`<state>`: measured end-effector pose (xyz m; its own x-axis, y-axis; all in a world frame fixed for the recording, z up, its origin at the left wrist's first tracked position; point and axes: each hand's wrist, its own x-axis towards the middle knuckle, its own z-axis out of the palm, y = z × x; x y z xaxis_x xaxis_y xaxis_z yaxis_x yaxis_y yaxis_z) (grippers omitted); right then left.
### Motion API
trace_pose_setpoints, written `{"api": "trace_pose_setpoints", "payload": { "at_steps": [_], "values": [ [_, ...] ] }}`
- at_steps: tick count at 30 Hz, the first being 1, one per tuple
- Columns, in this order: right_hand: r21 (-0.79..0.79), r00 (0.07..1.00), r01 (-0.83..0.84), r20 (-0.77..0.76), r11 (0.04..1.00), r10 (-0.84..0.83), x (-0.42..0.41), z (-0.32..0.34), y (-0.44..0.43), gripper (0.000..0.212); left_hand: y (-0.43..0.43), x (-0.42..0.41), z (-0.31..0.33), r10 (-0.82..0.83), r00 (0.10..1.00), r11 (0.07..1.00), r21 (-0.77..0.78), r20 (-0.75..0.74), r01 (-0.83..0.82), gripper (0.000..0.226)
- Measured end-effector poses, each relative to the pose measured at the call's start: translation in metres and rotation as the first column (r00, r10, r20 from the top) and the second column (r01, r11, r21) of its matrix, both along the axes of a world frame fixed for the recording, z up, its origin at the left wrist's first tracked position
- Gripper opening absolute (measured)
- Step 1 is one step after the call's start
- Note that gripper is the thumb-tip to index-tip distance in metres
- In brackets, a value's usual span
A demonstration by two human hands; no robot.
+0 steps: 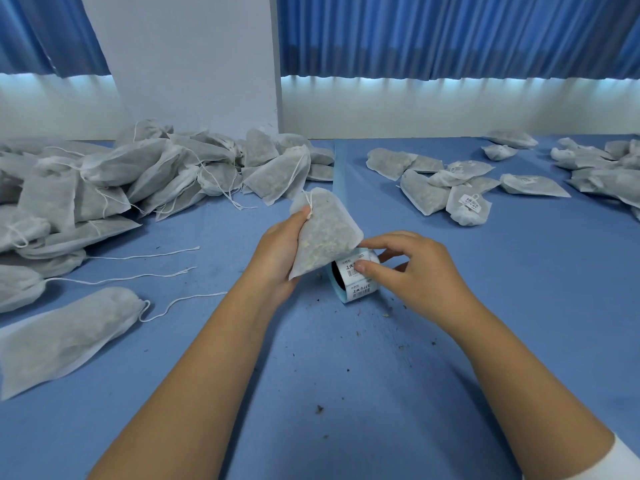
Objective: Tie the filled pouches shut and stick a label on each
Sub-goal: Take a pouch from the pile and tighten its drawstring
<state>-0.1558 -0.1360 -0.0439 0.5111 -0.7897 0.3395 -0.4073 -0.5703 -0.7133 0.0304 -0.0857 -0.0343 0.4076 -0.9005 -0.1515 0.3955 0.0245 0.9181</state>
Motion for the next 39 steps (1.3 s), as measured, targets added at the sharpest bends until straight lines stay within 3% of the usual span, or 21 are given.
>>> {"api": "trace_pose_setpoints", "payload": {
  "at_steps": [6, 14, 18, 25, 31, 36, 39],
  "values": [
    [0.000, 0.995, 0.056, 0.078, 0.998, -0.055, 0.001, -0.002, -0.002, 0.009, -0.003, 0.004, 0.000, 0.149, 0.989, 0.981, -0.122, 0.000, -0.148, 0.021],
    [-0.078, 0.996, 0.018, 0.085, 0.997, -0.012, 0.003, -0.003, -0.001, 0.010, -0.005, -0.006, -0.007, 0.025, 0.969, 0.996, -0.092, 0.245, -0.002, 0.025],
    [-0.113, 0.996, 0.024, 0.084, 0.993, -0.015, 0.004, -0.002, -0.001, 0.011, -0.005, -0.003, -0.008, 0.023, 0.968, 0.997, -0.075, 0.248, -0.004, 0.026],
    [-0.149, 0.976, 0.049, 0.219, 0.988, -0.015, 0.005, -0.001, 0.003, 0.004, -0.008, 0.001, -0.011, 0.023, 0.967, 0.999, -0.053, 0.252, -0.010, 0.026],
    [0.010, 0.957, 0.004, 0.289, 1.000, -0.007, 0.004, 0.000, 0.004, 0.024, -0.007, 0.001, -0.011, 0.006, 0.958, 0.999, -0.046, 0.286, 0.008, 0.025],
    [-0.082, 0.972, 0.049, 0.234, 0.995, -0.029, 0.002, 0.001, 0.005, 0.024, -0.007, -0.001, -0.011, 0.023, 0.928, 0.999, -0.035, 0.372, -0.011, 0.030],
    [-0.114, 0.976, 0.066, 0.213, 0.991, -0.041, 0.001, 0.001, 0.005, 0.017, -0.005, -0.002, -0.012, 0.027, 0.902, 0.999, -0.043, 0.430, -0.009, 0.022]
  ]
}}
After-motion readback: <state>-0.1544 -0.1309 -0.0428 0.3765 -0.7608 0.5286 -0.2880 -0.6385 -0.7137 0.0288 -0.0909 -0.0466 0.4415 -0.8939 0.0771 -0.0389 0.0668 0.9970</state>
